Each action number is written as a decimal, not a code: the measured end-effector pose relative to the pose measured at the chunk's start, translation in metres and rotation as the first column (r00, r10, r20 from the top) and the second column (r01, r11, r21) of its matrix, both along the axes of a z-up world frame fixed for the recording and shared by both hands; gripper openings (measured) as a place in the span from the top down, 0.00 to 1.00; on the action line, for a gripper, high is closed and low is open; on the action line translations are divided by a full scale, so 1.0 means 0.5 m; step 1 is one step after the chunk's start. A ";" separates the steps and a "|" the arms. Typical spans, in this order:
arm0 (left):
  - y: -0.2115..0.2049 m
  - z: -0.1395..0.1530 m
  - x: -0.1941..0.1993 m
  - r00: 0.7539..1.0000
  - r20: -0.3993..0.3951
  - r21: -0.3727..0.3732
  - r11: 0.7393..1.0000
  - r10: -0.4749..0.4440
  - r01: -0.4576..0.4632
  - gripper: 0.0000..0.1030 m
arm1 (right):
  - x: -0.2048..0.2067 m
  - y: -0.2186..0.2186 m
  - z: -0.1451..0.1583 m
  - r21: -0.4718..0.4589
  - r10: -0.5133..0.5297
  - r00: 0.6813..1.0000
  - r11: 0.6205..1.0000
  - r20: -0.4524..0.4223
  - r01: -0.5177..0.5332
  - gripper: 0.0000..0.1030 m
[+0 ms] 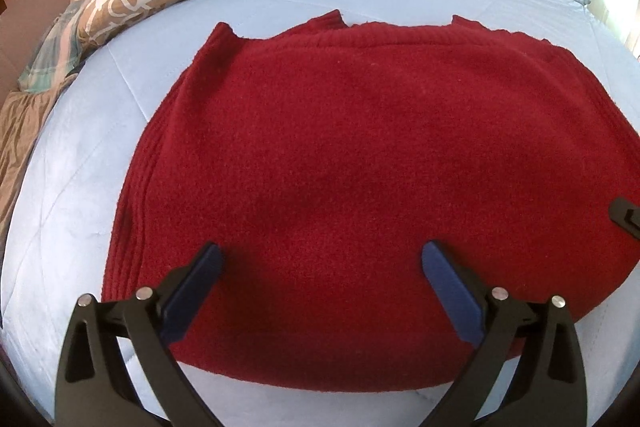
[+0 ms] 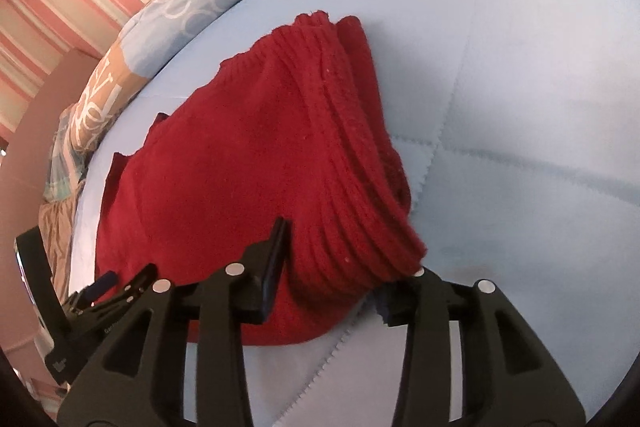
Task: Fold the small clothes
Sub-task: 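Lift the held side edge with the right gripper and fold it over toward the left gripper, then open the right gripper to release the folded side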
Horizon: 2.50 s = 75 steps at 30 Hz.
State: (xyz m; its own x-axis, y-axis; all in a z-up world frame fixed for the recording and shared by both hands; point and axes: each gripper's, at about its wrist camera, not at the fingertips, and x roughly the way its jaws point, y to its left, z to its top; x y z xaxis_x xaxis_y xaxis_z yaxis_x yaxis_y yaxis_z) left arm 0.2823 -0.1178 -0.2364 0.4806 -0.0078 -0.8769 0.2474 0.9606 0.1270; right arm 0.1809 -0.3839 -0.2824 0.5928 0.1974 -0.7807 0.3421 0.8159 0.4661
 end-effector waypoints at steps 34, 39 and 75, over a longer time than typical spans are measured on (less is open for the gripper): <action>0.260 0.136 -0.004 0.987 0.159 -0.153 0.988 0.041 -0.016 0.02 | 0.055 0.272 0.186 -0.196 0.284 0.905 0.953 0.317 -0.230 0.79; 0.486 0.157 0.060 0.957 0.231 -0.059 0.984 0.177 -0.168 0.02 | 0.071 0.348 0.193 -0.211 0.323 0.887 0.941 0.330 -0.264 0.82; 0.336 0.141 0.019 0.994 0.037 -0.413 0.904 -0.107 0.112 0.02 | 0.057 0.376 0.140 -0.314 0.476 0.868 0.853 0.140 -0.417 0.40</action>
